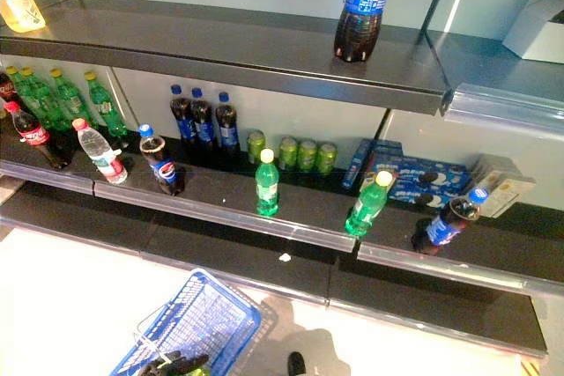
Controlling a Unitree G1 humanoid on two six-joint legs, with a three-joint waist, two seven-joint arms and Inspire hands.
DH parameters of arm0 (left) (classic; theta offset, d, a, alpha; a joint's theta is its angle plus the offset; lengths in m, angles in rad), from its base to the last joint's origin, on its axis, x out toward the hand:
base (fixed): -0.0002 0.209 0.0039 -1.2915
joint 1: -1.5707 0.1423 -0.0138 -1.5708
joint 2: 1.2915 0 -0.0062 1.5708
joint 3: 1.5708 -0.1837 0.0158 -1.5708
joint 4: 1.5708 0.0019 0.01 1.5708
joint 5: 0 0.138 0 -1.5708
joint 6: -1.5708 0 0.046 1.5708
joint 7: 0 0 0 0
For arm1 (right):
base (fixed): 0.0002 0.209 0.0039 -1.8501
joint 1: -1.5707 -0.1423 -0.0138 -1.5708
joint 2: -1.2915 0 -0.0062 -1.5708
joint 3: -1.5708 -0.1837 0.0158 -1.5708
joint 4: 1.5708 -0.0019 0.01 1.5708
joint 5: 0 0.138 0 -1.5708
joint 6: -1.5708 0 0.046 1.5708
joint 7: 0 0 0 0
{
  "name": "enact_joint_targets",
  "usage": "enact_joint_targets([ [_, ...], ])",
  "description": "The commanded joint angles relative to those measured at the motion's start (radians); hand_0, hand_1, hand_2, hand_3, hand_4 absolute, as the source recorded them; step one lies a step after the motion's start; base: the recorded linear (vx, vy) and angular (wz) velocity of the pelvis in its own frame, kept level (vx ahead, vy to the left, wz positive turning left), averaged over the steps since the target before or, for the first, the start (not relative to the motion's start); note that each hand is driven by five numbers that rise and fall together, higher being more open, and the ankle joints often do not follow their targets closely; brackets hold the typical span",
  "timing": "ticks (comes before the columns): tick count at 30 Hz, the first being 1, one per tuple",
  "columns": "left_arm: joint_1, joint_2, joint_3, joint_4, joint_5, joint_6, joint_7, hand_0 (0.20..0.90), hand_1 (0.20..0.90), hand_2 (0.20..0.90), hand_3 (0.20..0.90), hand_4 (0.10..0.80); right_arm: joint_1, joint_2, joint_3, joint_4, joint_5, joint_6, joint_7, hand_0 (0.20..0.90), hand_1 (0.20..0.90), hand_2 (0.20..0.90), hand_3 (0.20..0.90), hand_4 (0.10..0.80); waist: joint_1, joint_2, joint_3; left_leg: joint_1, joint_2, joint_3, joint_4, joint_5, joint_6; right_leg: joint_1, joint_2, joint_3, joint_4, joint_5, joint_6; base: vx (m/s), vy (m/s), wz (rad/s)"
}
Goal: Pick up the drink and place into the basket.
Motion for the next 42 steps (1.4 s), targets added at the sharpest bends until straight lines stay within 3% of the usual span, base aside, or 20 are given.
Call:
enact_joint_targets([
  [1,-0.037,0.041,0.004,0.014,0.035,-0.065,0.007,0.300,0.300,0.300,0.200,0.100,-0.034,0.004,-0.006,0.050,0.015,0.001,0.008,0.900,0.900,0.900,0.900,0.800,-0.006,-0.010,0.035,0.003,0.028,-0.002,0.002,-0.008,0.004,0.031,-0.092,0.007,0.004,0.004,0.088,0.000,0.000,0.00],
  [16,-0.036,0.043,0.011,0.030,0.055,-0.061,0.026,0.300,0.300,0.300,0.200,0.100,-0.040,-0.003,-0.003,0.084,-0.036,0.003,-0.029,0.900,0.900,0.900,0.900,0.800,-0.003,-0.010,0.027,0.011,0.032,-0.001,0.002,-0.011,0.003,0.041,-0.094,0.007,0.004,-0.001,0.087,0.002,0.000,0.00],
  [23,-0.039,0.046,0.000,0.011,0.054,-0.051,0.031,0.300,0.300,0.300,0.200,0.100,-0.056,-0.017,0.067,0.023,-0.238,-0.114,-0.134,0.900,0.900,0.900,0.900,0.800,0.004,-0.015,0.027,0.014,0.031,-0.005,0.002,-0.012,0.004,0.046,-0.097,0.007,0.004,0.000,0.090,0.000,0.000,0.00],
  [25,-0.040,0.058,-0.002,-0.011,0.059,-0.038,0.034,0.300,0.300,0.300,0.200,0.100,-0.069,-0.037,0.136,-0.064,-0.361,-0.134,-0.206,0.900,0.900,0.900,0.900,0.800,0.008,-0.022,0.030,0.011,0.030,-0.009,0.002,-0.010,0.004,0.044,-0.098,0.006,0.004,0.002,0.092,-0.039,-0.020,0.00],
  [29,-0.041,0.074,0.000,-0.031,0.066,-0.026,0.036,0.300,0.300,0.300,0.200,0.100,-0.074,-0.069,0.177,-0.187,-0.361,-0.145,-0.228,0.900,0.900,0.900,0.900,0.800,0.012,-0.034,0.035,0.008,0.033,-0.012,0.005,-0.009,0.006,0.044,-0.099,0.003,0.005,0.004,0.095,-0.031,-0.038,0.01],
  [34,-0.002,0.096,0.025,-0.122,0.088,0.011,0.060,0.300,0.300,0.300,0.200,0.100,-0.034,-0.174,0.212,-0.747,-0.392,-0.022,-0.238,0.900,0.900,0.900,0.900,0.800,0.001,-0.054,0.040,0.001,0.038,-0.014,0.005,-0.006,0.006,0.036,-0.097,0.002,0.006,0.009,0.101,-0.032,-0.048,-0.01],
  [36,0.008,0.097,0.030,-0.132,0.088,0.010,0.063,0.300,0.300,0.300,0.200,0.100,-0.021,-0.200,0.210,-0.853,-0.398,-0.019,-0.243,0.900,0.900,0.900,0.900,0.800,-0.005,-0.056,0.040,0.000,0.040,-0.012,0.004,-0.006,0.005,0.035,-0.096,0.001,0.006,0.009,0.103,-0.001,-0.008,0.02],
  [38,0.034,0.094,0.055,-0.151,0.099,0.006,0.063,0.300,0.300,0.300,0.200,0.100,0.003,-0.262,0.163,-1.080,-0.418,-0.054,-0.250,0.900,0.900,0.900,0.900,0.800,-0.018,-0.058,0.038,0.001,0.041,-0.008,0.003,-0.008,0.008,0.030,-0.094,0.006,0.007,0.008,0.105,0.000,0.000,0.00],
  [42,0.052,0.081,0.083,-0.164,0.118,0.008,0.069,0.300,0.300,0.300,0.200,0.100,0.018,-0.309,0.075,-1.264,-0.456,-0.085,-0.302,0.900,0.900,0.900,0.900,0.800,-0.030,-0.057,0.033,0.005,0.042,-0.001,0.002,-0.013,0.009,0.026,-0.094,0.013,0.010,0.003,0.107,0.008,0.004,0.00],
])
